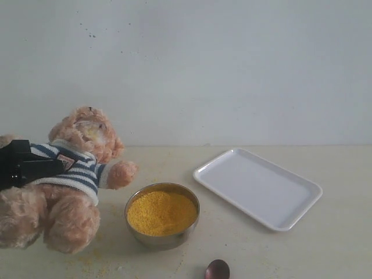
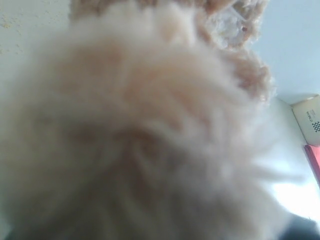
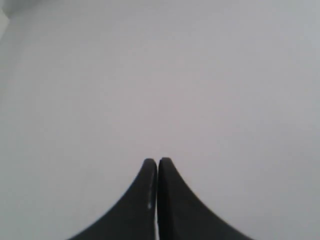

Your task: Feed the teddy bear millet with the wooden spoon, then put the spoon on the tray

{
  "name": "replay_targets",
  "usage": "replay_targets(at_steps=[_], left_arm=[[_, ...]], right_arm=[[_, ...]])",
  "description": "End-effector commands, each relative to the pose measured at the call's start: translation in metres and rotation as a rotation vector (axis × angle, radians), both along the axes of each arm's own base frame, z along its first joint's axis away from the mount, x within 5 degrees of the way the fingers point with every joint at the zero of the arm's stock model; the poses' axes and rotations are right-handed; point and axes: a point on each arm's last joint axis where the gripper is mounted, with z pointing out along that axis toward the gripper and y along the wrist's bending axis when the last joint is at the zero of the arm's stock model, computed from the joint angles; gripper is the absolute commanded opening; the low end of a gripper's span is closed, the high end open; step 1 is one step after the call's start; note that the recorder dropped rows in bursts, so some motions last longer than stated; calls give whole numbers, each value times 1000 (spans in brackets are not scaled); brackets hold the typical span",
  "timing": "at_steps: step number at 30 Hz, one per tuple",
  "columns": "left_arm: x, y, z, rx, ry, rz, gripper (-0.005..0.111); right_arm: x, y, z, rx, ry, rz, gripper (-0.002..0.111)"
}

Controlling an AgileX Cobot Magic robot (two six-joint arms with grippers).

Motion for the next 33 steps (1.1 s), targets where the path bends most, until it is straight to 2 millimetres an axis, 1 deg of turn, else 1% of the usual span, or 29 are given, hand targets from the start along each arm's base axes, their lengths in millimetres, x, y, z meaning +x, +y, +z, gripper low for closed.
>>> replay_targets(at_steps=[1,2,3,4,6,8,10,12,16,17,18,20,26,30,33], left_arm=[[-1,1,4,-10,-21,8,4],[-1,1,4,-10,-21,8,4],[-1,1,4,-10,-21,8,4],[-1,1,4,-10,-21,8,4],[-1,1,4,-10,-21,8,4],[-1,1,4,-10,-21,8,4],[-1,1,4,-10,-21,8,4],[-1,1,4,-10,-21,8,4],[-1,1,4,-10,-21,8,4],[-1,1,4,-10,-21,8,4],[-1,1,4,-10,-21,8,4],[-1,1,4,-10,-21,8,4],[-1,1,4,-3,-28,4,4],[-1,1,4,-2,-27,6,4],[-1,1,4,-1,-28,6,4]], right_arm=[[81,6,-34,-359,403,-295,0],[106,7,-52,-453,542,-318,0],[118,8,-61,-481,609,-311,0],[138,9,-80,-503,737,-282,0],[156,10,-104,-525,905,-239,0],[163,11,-121,-554,1033,-208,0],[165,11,-131,-542,1117,-177,0],[164,11,-134,-485,1164,-147,0],[162,14,-141,-161,1279,-14,0],[161,17,-142,-121,1299,16,0],[160,20,-143,-122,1312,34,0],[159,31,-144,-179,1315,72,0],[146,71,-148,-456,1309,209,0],[132,94,-155,-619,1329,309,0],[125,107,-163,-738,1358,361,0]])
